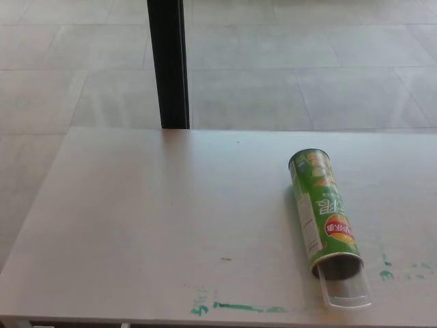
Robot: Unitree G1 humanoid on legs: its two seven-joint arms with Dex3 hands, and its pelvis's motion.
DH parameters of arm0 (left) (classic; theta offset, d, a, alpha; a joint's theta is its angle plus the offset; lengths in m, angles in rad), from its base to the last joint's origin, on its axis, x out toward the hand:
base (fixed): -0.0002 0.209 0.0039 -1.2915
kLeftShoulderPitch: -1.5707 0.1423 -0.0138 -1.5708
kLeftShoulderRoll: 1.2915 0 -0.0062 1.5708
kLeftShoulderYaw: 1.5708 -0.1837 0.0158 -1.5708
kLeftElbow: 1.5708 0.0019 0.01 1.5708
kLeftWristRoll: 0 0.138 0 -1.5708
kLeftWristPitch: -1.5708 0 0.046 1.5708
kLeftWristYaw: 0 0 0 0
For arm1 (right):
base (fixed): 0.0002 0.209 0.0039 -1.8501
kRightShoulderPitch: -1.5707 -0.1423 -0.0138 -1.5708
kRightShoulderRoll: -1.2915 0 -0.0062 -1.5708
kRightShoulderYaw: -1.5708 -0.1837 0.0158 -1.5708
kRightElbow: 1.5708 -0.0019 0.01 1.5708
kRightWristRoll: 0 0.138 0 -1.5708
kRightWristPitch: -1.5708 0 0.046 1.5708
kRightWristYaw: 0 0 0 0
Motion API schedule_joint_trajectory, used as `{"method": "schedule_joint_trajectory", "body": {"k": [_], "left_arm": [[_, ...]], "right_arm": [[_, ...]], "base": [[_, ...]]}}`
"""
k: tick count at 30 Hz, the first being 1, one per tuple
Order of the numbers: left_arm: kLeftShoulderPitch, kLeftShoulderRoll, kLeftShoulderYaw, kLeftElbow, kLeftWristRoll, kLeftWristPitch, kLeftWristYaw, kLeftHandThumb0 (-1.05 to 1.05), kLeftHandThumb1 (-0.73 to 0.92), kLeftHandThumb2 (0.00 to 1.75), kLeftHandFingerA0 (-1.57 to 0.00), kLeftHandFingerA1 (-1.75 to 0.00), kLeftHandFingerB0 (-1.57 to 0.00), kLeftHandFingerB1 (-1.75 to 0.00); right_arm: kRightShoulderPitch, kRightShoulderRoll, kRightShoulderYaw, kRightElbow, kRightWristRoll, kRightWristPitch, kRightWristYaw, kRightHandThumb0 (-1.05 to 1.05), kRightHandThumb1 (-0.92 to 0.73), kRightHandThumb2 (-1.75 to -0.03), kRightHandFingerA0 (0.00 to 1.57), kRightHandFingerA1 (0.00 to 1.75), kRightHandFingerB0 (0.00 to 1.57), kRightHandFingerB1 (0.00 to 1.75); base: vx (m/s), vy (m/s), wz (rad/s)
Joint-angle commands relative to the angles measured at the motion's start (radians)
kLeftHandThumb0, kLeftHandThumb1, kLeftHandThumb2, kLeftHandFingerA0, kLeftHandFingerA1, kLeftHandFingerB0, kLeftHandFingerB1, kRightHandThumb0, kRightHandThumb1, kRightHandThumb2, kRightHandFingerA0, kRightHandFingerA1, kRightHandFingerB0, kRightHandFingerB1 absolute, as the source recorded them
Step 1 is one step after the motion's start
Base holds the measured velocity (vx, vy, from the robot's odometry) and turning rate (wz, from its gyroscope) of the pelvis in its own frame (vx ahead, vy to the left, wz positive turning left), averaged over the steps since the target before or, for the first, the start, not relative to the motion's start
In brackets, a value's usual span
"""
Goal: Use the finger on the right hand of the robot to pull out the chips tray kept inside a container in the middle of the desk
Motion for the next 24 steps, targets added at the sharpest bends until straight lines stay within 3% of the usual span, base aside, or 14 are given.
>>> {"method": "schedule_joint_trajectory", "body": {"k": [1, 2, 6, 8, 14, 15, 16, 17, 24], "left_arm": [[-0.005, 0.018, 0.003, 0.011, -0.008, -0.026, -0.008, -0.42, 0.75, 0.62, -0.49, -0.5, -0.49, -0.42], [-0.002, 0.019, 0.001, 0.006, -0.005, -0.029, -0.007, -0.42, 0.75, 0.62, -0.48, -0.5, -0.49, -0.42], [0.003, 0.022, -0.007, 0.009, 0.004, -0.036, -0.004, -0.43, 0.75, 0.62, -0.49, -0.49, -0.48, -0.41], [0.006, 0.021, -0.005, 0.013, 0.001, -0.039, 0.0, -0.43, 0.74, 0.62, -0.5, -0.51, -0.49, -0.42], [-0.002, 0.018, -0.003, 0.03, -0.003, -0.034, 0.003, -0.42, 0.74, 0.62, -0.5, -0.52, -0.5, -0.42], [-0.004, 0.019, -0.004, 0.036, -0.001, -0.039, 0.004, -0.43, 0.73, 0.62, -0.5, -0.52, -0.5, -0.42], [-0.008, 0.022, -0.005, 0.047, 0.002, -0.047, 0.003, -0.43, 0.73, 0.62, -0.5, -0.52, -0.5, -0.42], [-0.009, 0.022, -0.004, 0.052, 0.001, -0.055, 0.004, -0.43, 0.73, 0.62, -0.5, -0.53, -0.5, -0.42], [-0.008, 0.025, -0.013, 0.049, 0.01, -0.049, 0.013, -0.43, 0.74, 0.62, -0.5, -0.52, -0.5, -0.42]], "right_arm": [[-0.017, -0.068, 0.136, -0.164, -0.024, 0.056, 0.083, -0.06, -0.42, -0.87, 0.83, 0.94, 0.19, 0.51], [-0.019, -0.076, 0.16, -0.172, -0.016, 0.051, 0.106, -0.08, -0.59, -0.56, 0.82, 1.04, 0.29, 0.36], [-0.008, -0.093, 0.237, -0.218, -0.036, 0.066, 0.123, -0.12, -0.57, -0.56, 0.86, 1.02, 0.32, 0.37], [0.001, -0.112, 0.308, -0.204, -0.132, -0.008, 0.139, -0.2, -0.56, -0.58, 0.89, 1.0, 0.33, 0.37], [-0.007, -0.149, 0.412, -0.201, -0.168, 0.024, 0.176, -0.15, -0.57, -0.56, 0.87, 1.04, 0.31, 0.36], [-0.006, -0.152, 0.42, -0.19, -0.167, 0.015, 0.186, -0.11, -0.39, -0.89, 0.9, 0.98, 0.2, 0.53], [-0.003, -0.153, 0.427, -0.179, -0.168, 0.004, 0.193, -0.11, -0.39, -0.89, 0.9, 0.98, 0.2, 0.53], [0.0, -0.155, 0.437, -0.171, -0.171, 0.004, 0.2, -0.15, -0.57, -0.57, 0.87, 1.05, 0.32, 0.35], [0.021, -0.175, 0.514, -0.136, -0.215, 0.003, 0.251, -0.13, -0.59, -0.57, 0.81, 1.13, 0.32, 0.36]], "base": [[0.0, 0.0, 0.0], [0.0, 0.0, 0.0], [0.0, 0.0, 0.0], [0.0, 0.0, 0.0], [0.0, 0.0, 0.0], [0.0, 0.0, 0.0], [0.0, 0.0, 0.0], [0.0, 0.0, 0.0], [0.0, 0.0, 0.0]]}}
